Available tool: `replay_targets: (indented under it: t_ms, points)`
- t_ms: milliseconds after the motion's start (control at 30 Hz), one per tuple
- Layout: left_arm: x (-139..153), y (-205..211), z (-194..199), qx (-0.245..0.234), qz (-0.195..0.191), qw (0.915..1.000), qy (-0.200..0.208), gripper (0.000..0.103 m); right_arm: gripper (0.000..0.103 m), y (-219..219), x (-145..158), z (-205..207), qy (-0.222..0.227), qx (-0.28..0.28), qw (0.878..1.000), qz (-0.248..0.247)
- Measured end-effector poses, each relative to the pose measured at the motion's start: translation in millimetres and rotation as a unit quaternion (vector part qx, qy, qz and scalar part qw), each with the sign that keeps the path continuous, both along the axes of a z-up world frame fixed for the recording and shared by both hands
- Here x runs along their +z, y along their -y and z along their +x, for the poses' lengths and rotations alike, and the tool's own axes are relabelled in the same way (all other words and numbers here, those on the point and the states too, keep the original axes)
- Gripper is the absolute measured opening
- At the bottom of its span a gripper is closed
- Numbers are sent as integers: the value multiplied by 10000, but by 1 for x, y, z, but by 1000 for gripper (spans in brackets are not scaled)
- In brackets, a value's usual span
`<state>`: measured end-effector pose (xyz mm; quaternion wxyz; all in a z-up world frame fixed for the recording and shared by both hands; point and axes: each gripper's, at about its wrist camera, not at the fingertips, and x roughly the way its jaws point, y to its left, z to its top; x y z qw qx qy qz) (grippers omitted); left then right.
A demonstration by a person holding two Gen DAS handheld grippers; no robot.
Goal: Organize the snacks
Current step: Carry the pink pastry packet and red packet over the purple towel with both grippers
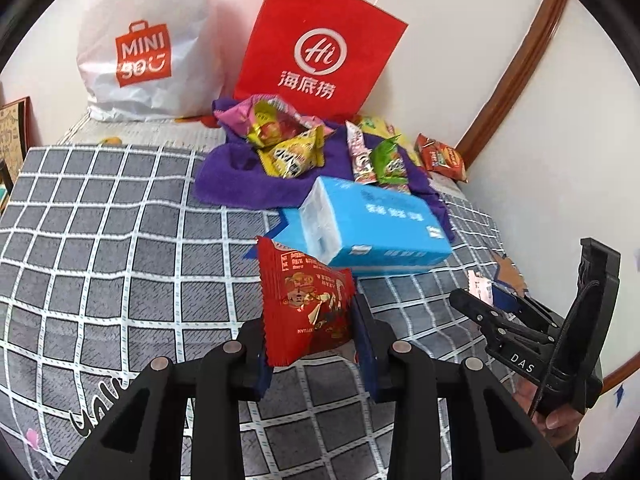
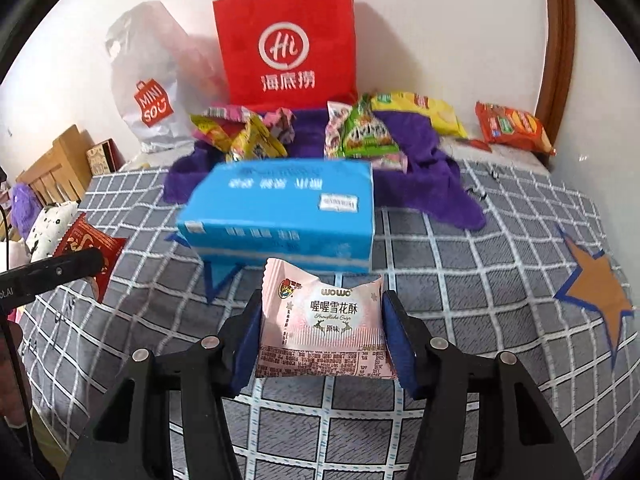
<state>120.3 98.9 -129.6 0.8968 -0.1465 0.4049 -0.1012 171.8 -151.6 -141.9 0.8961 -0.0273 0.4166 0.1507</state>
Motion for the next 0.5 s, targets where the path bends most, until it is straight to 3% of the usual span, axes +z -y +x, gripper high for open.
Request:
replay_targets:
  t_ms: [500]
  points:
    - [50,10,18,-134,-65,9995,273,32,56,0,50,21,176,-126,9998,39]
